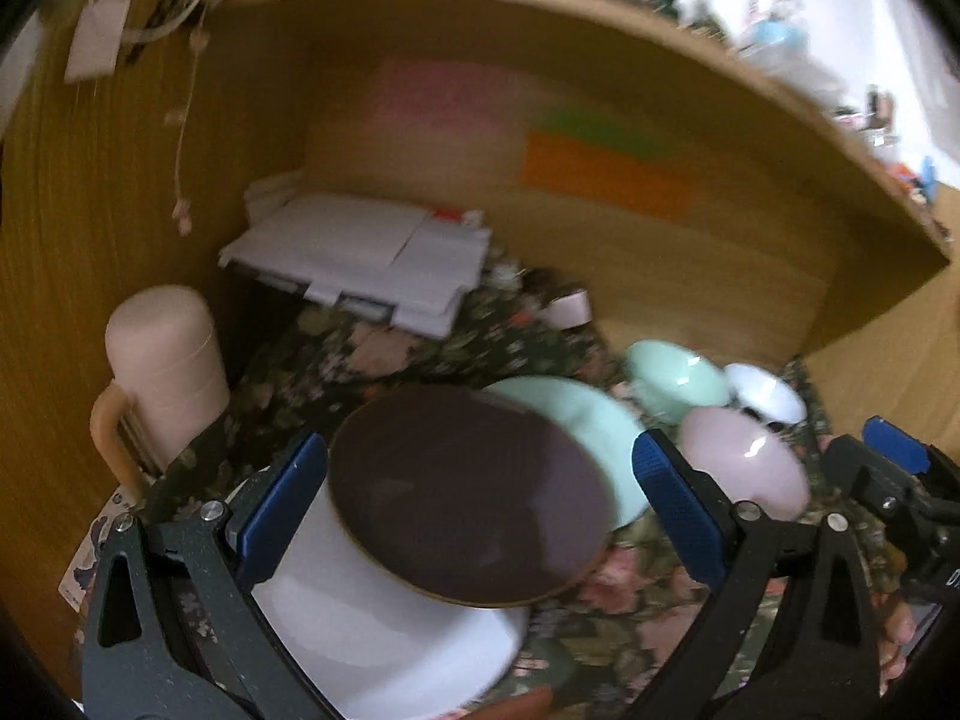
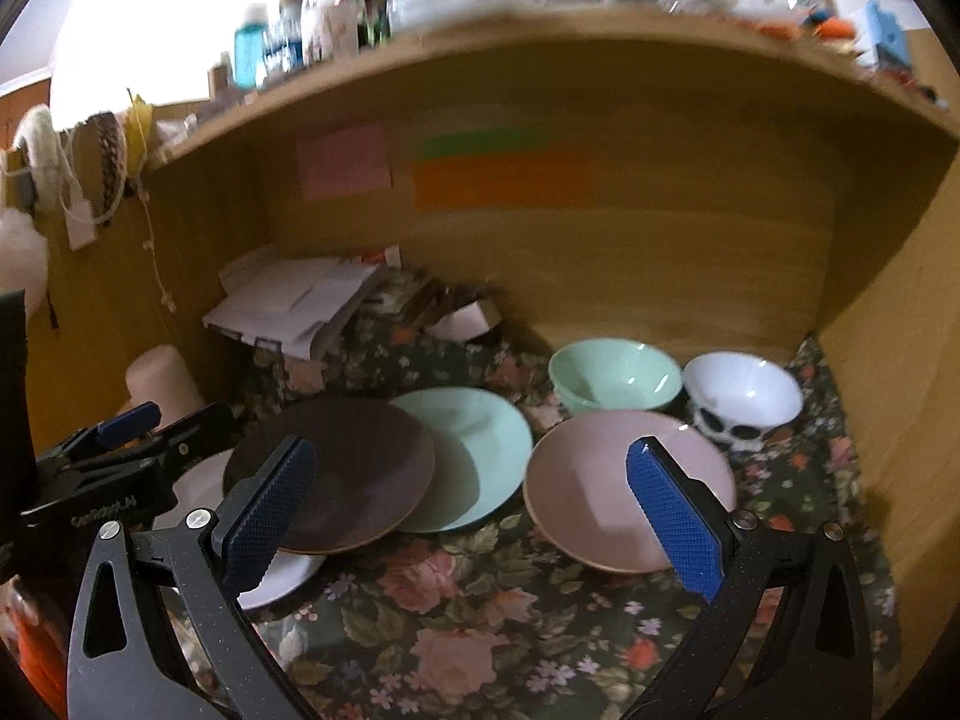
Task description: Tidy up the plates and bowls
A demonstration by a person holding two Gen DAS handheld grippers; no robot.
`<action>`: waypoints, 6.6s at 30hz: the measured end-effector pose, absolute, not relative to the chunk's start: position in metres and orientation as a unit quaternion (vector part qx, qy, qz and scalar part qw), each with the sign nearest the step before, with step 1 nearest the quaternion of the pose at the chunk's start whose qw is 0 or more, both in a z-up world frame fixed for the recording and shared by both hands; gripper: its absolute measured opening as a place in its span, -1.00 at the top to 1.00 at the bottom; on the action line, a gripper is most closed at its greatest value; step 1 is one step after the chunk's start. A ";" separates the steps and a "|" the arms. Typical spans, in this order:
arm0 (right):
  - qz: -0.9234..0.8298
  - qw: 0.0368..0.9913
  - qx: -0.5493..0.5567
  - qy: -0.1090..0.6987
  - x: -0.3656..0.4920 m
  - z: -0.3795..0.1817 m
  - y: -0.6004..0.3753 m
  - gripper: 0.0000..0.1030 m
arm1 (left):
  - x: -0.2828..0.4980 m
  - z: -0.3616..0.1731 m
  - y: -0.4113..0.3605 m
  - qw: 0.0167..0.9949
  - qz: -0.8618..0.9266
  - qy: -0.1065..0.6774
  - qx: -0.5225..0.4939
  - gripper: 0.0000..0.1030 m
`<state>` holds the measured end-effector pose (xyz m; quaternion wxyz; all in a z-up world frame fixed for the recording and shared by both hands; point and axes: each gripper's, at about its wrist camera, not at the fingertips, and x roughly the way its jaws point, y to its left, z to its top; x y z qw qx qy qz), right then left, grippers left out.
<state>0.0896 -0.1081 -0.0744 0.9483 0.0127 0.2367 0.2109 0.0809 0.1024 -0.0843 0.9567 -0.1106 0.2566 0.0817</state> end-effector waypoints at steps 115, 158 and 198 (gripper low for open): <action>0.276 0.893 0.045 0.353 0.126 -0.133 -0.120 0.34 | 0.087 -0.111 0.084 0.920 -0.003 0.371 -0.123 0.08; 0.227 0.870 0.104 0.425 0.104 -0.206 -0.197 0.34 | 0.092 -0.180 0.009 0.885 -0.044 0.451 -0.104 0.08; 0.234 0.899 0.080 0.362 0.090 -0.156 -0.191 -0.22 | 0.078 -0.138 0.042 0.924 0.014 0.375 -0.070 -0.34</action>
